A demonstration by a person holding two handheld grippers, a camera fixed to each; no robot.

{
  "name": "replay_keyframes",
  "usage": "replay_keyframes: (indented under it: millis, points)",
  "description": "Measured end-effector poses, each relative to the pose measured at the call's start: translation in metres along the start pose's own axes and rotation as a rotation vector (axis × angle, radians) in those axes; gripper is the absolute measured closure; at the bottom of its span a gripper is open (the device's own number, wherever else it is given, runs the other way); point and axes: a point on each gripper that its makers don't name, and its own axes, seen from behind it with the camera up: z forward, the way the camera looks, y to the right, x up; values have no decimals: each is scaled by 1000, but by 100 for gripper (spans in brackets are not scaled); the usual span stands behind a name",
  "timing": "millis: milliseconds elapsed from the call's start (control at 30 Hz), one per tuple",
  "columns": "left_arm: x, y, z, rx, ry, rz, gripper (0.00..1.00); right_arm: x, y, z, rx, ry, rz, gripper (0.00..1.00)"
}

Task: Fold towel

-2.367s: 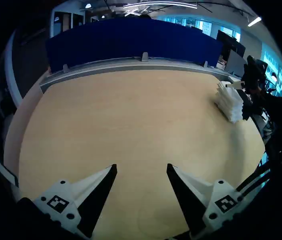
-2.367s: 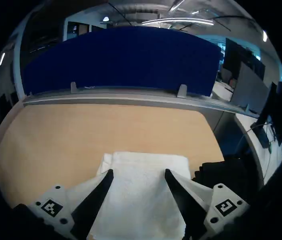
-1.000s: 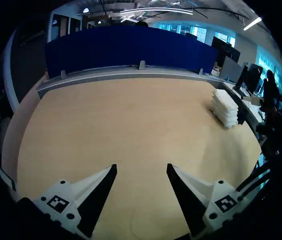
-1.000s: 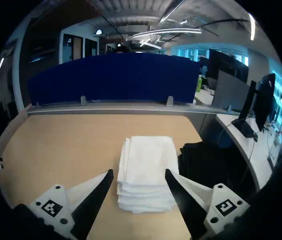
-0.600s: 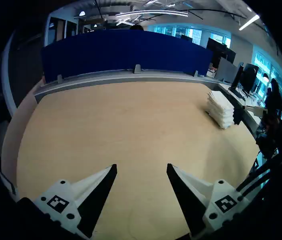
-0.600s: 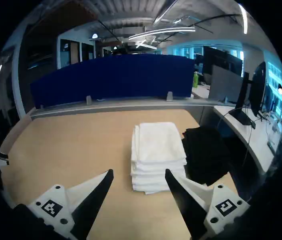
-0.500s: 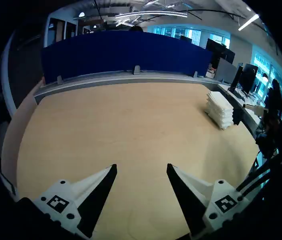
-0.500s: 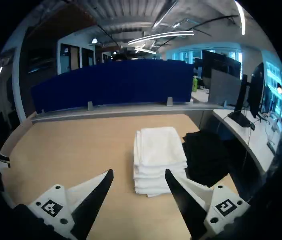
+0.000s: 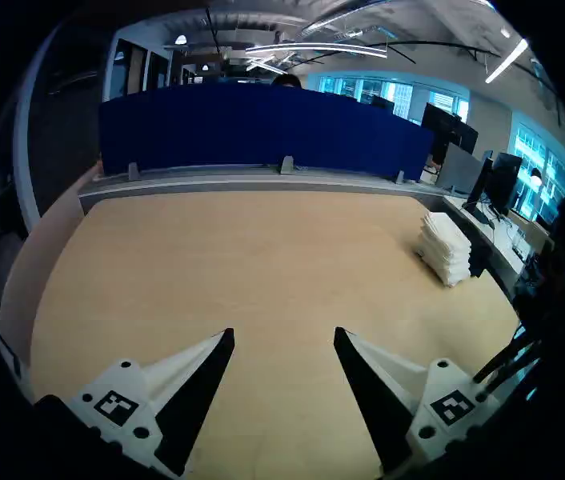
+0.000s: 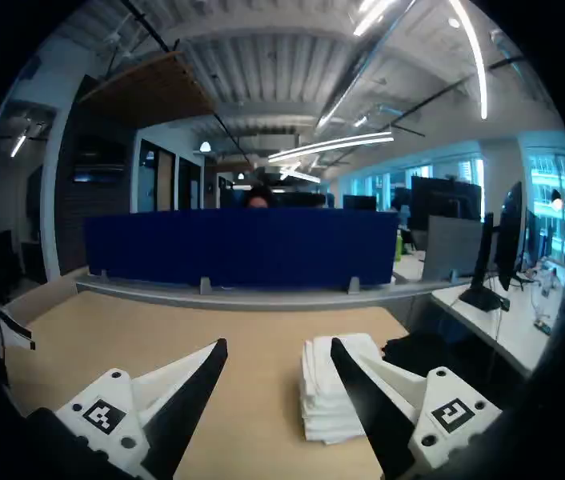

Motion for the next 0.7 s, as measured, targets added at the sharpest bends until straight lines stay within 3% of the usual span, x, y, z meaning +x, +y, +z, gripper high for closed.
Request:
replay_keyframes:
  millis: [200, 400, 700]
  points:
    - [18, -6, -1, 19, 77, -11, 8, 10, -30, -3, 22, 37, -25, 0]
    - [49, -16, -11, 54, 211, 9, 8, 3, -50, 1, 41, 16, -19, 0]
    - [94, -51, -30, 191, 422, 48, 8, 4, -70, 8, 33, 16, 21, 0]
